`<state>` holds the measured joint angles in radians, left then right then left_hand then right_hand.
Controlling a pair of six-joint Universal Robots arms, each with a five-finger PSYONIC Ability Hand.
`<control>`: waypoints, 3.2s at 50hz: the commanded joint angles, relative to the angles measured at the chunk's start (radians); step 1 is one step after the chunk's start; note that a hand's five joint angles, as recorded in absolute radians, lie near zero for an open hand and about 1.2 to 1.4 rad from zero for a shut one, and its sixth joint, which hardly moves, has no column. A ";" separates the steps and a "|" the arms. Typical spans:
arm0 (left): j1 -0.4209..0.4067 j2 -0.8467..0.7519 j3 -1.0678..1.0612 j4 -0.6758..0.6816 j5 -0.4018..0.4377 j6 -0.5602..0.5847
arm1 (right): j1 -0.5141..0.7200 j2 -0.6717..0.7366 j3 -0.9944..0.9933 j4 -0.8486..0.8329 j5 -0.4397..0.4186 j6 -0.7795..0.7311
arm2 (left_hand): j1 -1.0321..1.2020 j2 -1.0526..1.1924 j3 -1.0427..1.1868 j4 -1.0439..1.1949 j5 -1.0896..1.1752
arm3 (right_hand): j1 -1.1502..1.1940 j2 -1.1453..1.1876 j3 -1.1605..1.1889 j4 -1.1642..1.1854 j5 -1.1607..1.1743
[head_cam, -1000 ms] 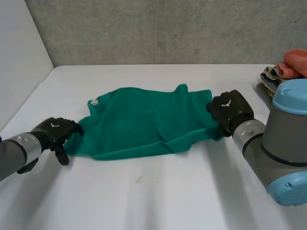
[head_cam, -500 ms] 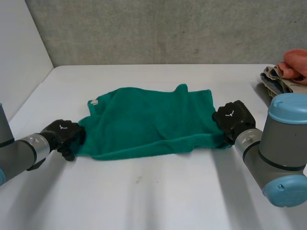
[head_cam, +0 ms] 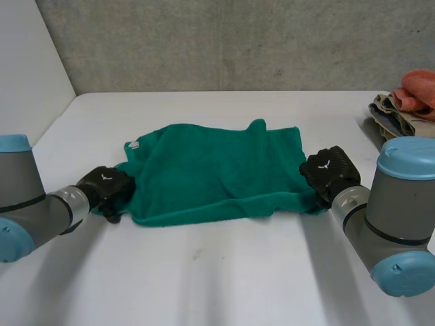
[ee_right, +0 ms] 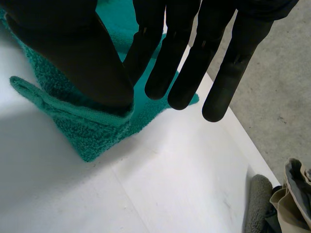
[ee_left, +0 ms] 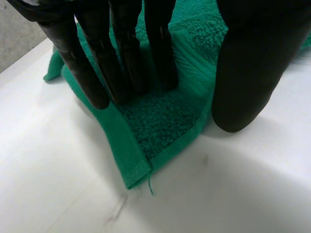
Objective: Fold the laundry.
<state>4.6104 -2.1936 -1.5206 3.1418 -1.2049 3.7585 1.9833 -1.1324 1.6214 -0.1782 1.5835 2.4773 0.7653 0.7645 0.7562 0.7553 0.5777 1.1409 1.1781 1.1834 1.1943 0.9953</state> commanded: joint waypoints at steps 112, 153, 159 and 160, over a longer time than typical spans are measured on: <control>-0.249 0.721 0.359 -0.141 -0.094 -0.178 | 0.273 0.420 -0.687 0.204 -0.001 1.064 | 0.631 0.632 0.640 0.641 0.644 | -0.966 -1.004 -1.009 -1.020 -0.995; -0.274 0.825 0.499 -0.253 -0.160 -0.333 | 0.212 0.393 -0.517 0.160 -0.065 1.055 | 0.631 0.632 0.640 0.641 0.644 | 0.255 0.218 0.212 0.201 0.226; -0.245 0.822 0.479 -0.258 -0.157 -0.321 | 0.129 0.254 -0.462 0.149 0.018 0.968 | 0.631 0.632 0.640 0.641 0.644 | 0.255 0.218 0.213 0.202 0.226; -0.231 0.822 0.476 -0.258 -0.157 -0.319 | 0.108 0.211 -0.447 0.144 0.027 0.922 | 0.631 0.632 0.640 0.641 0.644 | 0.255 0.218 0.213 0.202 0.226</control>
<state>4.3417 -1.3687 -1.0266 2.8887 -1.3643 3.4278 2.1801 -0.7646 1.1187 -0.0173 1.5384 3.5190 1.1567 1.1967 1.1901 1.2017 0.9990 1.1511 1.1793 1.1843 1.1915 1.0054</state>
